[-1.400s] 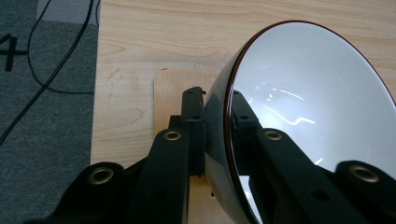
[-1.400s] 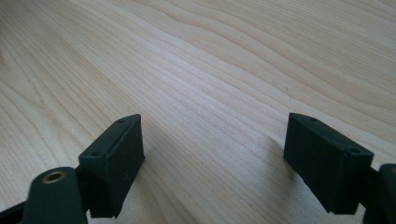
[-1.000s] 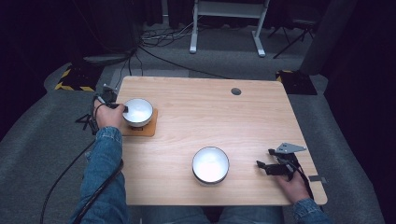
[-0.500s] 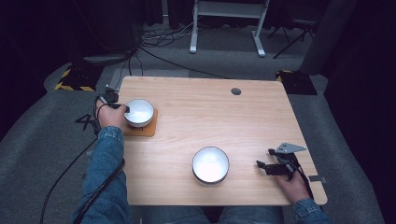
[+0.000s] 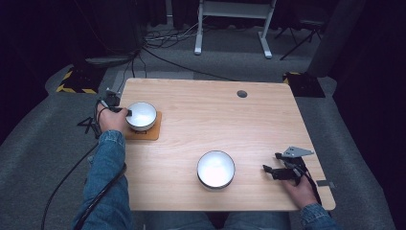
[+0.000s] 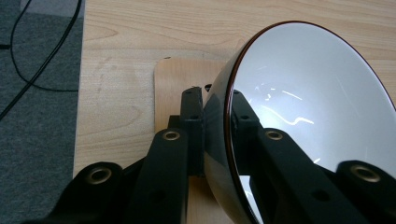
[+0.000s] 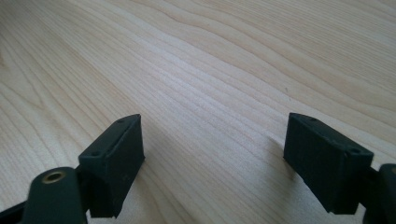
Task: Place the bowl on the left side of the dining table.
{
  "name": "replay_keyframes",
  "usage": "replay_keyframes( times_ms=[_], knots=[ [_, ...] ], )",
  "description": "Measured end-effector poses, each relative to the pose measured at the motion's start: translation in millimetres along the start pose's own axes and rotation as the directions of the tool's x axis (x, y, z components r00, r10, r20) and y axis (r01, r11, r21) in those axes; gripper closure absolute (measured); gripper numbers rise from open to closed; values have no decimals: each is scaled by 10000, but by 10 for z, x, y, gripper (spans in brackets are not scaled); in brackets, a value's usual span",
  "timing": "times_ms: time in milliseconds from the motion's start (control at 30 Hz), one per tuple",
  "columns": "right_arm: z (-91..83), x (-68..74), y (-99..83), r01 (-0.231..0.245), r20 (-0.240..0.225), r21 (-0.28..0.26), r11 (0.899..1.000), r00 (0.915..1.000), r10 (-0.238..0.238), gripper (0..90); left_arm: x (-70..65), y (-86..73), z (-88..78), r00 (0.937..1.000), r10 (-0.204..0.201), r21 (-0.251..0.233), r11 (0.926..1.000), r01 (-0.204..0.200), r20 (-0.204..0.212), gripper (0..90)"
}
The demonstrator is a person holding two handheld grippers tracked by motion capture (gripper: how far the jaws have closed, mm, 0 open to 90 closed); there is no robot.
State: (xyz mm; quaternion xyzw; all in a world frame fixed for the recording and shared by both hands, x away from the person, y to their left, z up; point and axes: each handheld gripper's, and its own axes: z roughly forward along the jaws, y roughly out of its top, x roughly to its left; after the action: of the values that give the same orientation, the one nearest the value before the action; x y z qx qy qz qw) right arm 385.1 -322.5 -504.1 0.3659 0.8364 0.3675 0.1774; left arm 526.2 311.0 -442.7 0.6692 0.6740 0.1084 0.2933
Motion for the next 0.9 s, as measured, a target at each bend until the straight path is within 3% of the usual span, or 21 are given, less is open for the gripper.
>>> replay_keyframes(
  times_ms=[100, 133, 167, 233, 333, 433, 633, 700, 800, 900],
  knots=[
    [0, 0, 0, -6, 1, 5, 10000, 10000, 6, 202, -14, -1, 5, 9998, 29, -136, 9999, -32, -181, 765],
    [0, 0, 0, -5, 1, 3, 10000, 10000, 5, 202, -6, 5, -6, 9991, 233, -153, 9996, -238, -360, 721],
    [0, 0, 0, 1, 0, 4, 10000, 10000, -1, 202, -8, 7, -10, 9993, 149, -481, 9987, -165, -345, 673],
    [0, 0, 0, -4, 1, 4, 10000, 10000, 4, 202, -18, 23, -45, 9993, 166, -626, 9979, -187, -345, 617],
    [0, 0, 0, -4, 3, 0, 10000, 10000, 4, 202, -59, 48, -78, 9972, 411, -956, 9943, -470, -632, 542],
    [0, 0, 0, 0, 1, 2, 10000, 10000, 0, 202, -119, 69, -122, 9973, 520, -1143, 9918, -578, -527, 515],
    [-1, 0, 0, -9, -4, 7, 10000, 10000, 9, 202, -281, 130, -272, 9863, 1515, -1436, 9767, -1596, -656, 491],
    [0, 0, 0, 3, 2, 0, 10000, 10000, -3, 202, -312, 137, -358, 9802, 1901, -1486, 9692, -1965, -561, 483],
    [0, 0, 0, 1, 2, 2, 10000, 10000, -1, 202, -356, 121, -458, 9750, 2202, -1574, 9622, -2221, -298, 483],
    [0, 0, 0, 1, 3, 5, 10000, 10000, -1, 202, -413, 90, -560, 9660, 2584, -1675, 9523, -2549, -12, 480]
  ],
)
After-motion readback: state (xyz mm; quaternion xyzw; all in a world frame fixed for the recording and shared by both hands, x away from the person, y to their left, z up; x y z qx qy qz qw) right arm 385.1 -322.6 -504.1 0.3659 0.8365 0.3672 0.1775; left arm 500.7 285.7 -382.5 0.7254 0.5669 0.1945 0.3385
